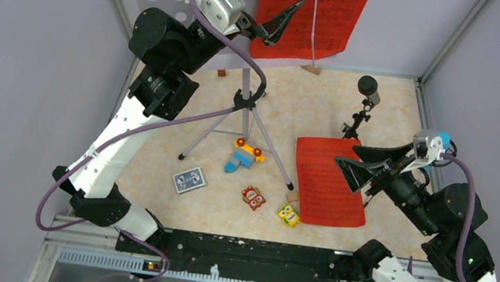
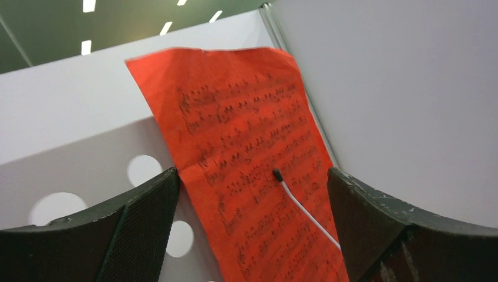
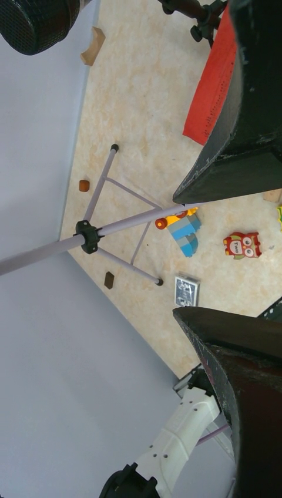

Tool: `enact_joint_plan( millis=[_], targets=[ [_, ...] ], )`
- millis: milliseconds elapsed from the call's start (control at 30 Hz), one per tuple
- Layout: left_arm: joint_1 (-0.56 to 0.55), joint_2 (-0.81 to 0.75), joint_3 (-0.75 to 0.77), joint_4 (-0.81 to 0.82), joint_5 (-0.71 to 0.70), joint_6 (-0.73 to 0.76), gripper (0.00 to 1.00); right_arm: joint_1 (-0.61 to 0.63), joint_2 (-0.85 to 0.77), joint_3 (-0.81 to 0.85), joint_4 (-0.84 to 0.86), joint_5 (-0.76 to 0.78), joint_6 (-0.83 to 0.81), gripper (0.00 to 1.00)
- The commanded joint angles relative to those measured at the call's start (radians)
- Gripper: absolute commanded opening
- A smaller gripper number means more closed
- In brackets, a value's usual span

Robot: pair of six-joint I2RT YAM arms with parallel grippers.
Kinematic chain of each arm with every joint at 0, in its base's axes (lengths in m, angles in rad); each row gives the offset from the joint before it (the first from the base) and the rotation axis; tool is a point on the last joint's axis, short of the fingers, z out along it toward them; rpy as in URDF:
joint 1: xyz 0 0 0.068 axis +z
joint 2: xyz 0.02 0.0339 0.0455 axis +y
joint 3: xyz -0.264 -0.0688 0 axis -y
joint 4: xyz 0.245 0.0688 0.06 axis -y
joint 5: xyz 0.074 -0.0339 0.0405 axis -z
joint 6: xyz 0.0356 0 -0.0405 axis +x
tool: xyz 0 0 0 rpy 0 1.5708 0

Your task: Pack up the instrument practice props

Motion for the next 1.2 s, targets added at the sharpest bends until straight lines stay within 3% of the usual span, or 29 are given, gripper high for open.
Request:
enact_joint_plan(
  millis=[0,333,467,767,1000,1167],
  targets=[
    [0.007,-0.026,-0.059,0.011,0.04,-0.03,0.98,-0.005,-0.009,-0.007,0.014,0.009,0.007,0.64],
    [0.01,-0.025,-0.07,-0.008,0.023,-0.028,0.98,-0.005,-0.009,-0.008,0.012,0.009,0.01,0.64],
    [0.012,-0.016,-0.055,-0.031,0.006,-0.039,0.84,-0.006,-0.009,-0.005,0.009,0.008,0.013,0.64],
    [0.02,-0.013,-0.063,-0.089,-0.019,-0.119,0.82,-0.005,0.015,0.024,-0.002,0.006,0.016,0.64],
    [0.026,-0.031,-0.112,-0.105,-0.031,-0.161,0.71,-0.005,0.058,0.06,0.012,-0.013,-0.001,0.64],
    [0.031,-0.031,-0.125,-0.126,-0.027,-0.188,0.63,-0.005,0.196,0.195,-0.023,-0.029,-0.077,0.64]
  ],
)
